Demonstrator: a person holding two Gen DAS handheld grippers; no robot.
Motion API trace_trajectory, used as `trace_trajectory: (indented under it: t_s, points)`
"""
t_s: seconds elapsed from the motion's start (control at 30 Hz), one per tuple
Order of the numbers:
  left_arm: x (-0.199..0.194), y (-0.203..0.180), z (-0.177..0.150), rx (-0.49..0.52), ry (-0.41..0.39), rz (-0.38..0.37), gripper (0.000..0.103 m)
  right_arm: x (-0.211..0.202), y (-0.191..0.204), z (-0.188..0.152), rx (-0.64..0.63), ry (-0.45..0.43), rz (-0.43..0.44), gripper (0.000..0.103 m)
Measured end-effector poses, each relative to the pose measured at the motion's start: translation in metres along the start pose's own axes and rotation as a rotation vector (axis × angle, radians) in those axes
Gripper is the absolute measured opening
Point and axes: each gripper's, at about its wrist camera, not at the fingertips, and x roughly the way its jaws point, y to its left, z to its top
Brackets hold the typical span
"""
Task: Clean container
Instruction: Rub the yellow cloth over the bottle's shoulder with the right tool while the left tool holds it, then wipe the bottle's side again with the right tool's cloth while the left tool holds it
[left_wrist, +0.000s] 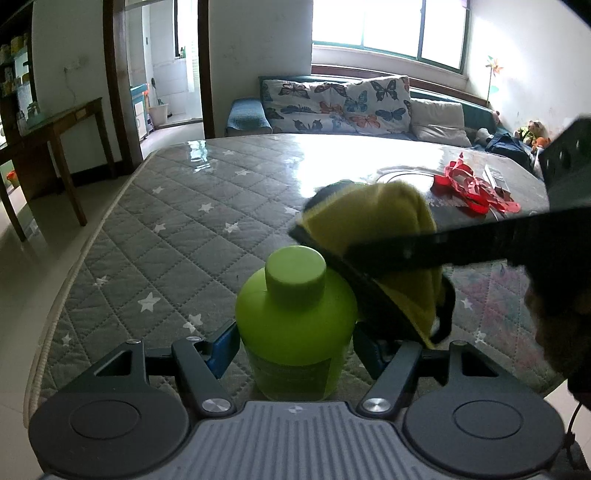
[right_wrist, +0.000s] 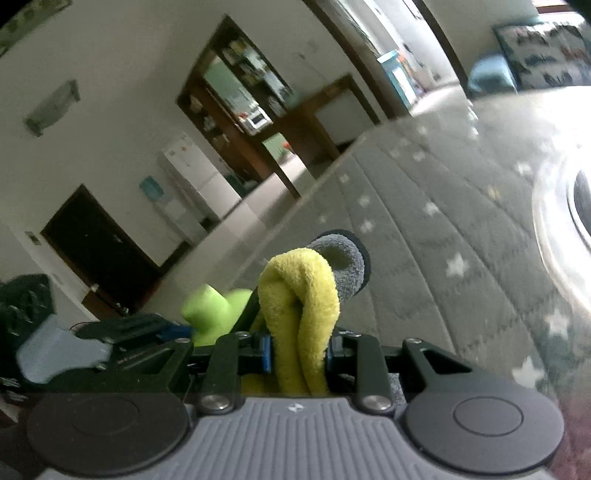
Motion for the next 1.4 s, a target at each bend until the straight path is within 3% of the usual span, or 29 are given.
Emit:
trace_trajectory:
  t_s: [0.23, 0.53, 0.87, 1.1, 1.4]
  points:
    - [0.000, 0.003, 0.000, -0.006, 0.001, -0.005, 0.071, 0.006, 0.015, 0.021, -0.055, -0.019, 0.027, 0.025]
    - [0.001, 0.002, 0.000, -0.004, 0.000, -0.004, 0.071, 0.025, 0.004, 0.028, -0.010, 0.007, 0.005, 0.025]
    - [0.000, 0.000, 0.000, -0.013, 0.002, 0.000, 0.072, 0.050, -0.015, 0.005, 0.032, 0.092, -0.046, 0.025]
    - [-0.002, 0.003, 0.002, -0.092, 0.010, 0.011, 0.072, 0.045, -0.022, -0.014, 0.045, 0.121, -0.067, 0.025]
    - [-0.002, -0.001, 0.004, -0.154, 0.009, 0.089, 0.073, 0.029, -0.017, -0.034, 0.043, 0.128, -0.058, 0.025]
